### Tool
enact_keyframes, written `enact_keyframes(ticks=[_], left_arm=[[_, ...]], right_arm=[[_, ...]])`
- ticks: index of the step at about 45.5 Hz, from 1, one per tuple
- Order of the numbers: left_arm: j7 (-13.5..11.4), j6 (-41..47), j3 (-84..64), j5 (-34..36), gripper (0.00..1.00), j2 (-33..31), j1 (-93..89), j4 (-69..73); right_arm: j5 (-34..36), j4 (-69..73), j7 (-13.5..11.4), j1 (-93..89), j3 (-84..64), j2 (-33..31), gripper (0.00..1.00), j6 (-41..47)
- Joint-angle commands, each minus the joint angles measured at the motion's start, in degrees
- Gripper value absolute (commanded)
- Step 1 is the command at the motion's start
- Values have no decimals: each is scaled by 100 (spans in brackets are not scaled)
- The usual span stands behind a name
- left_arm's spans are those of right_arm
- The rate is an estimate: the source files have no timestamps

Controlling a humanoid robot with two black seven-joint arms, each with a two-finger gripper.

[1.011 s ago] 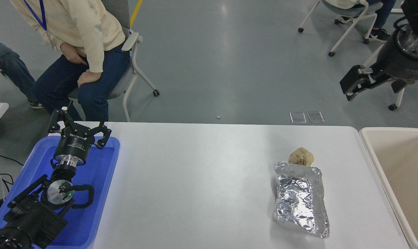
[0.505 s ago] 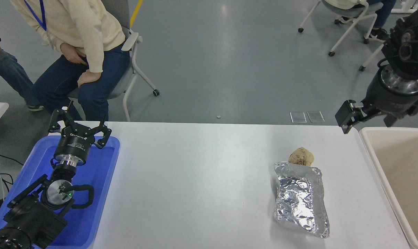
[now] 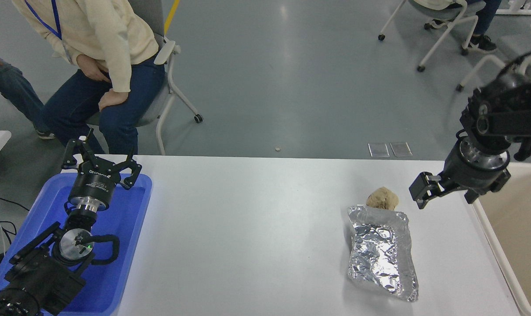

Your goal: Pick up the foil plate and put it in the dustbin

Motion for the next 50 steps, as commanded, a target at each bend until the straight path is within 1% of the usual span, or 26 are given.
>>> enact_keyframes(ticks=[1, 9, 14, 19, 26, 41, 46, 49, 50], left_arm=[[0, -3, -5, -1, 100, 0, 0, -8], [0, -3, -5, 0, 100, 0, 0, 1], [0, -3, -5, 0, 100, 0, 0, 1], [0, -3, -5, 0, 100, 0, 0, 1], [0, -3, -5, 0, 100, 0, 0, 1], [0, -3, -5, 0, 100, 0, 9, 1], [0, -3, -5, 0, 100, 0, 0, 1], [0, -3, -5, 0, 100, 0, 9, 1], [0, -3, -5, 0, 100, 0, 0, 1]], right_arm=[[-57, -42, -8, -649, 200, 27, 100, -663], [-57, -60, -8, -1115, 209, 27, 100, -1182], [39, -410, -17, -1544, 253, 27, 100, -1428], [136, -859, -35, -2020, 314, 70, 100, -1499], [725, -1273, -43, -2547, 437, 132, 100, -1604], [690, -1282, -35, -2952, 464, 299, 99, -1613], [690, -1299, -35, -3031, 490, 299, 97, -1622], [708, -1352, -35, -3084, 534, 299, 87, -1631], [725, -1369, -35, -3110, 560, 299, 85, -1631]])
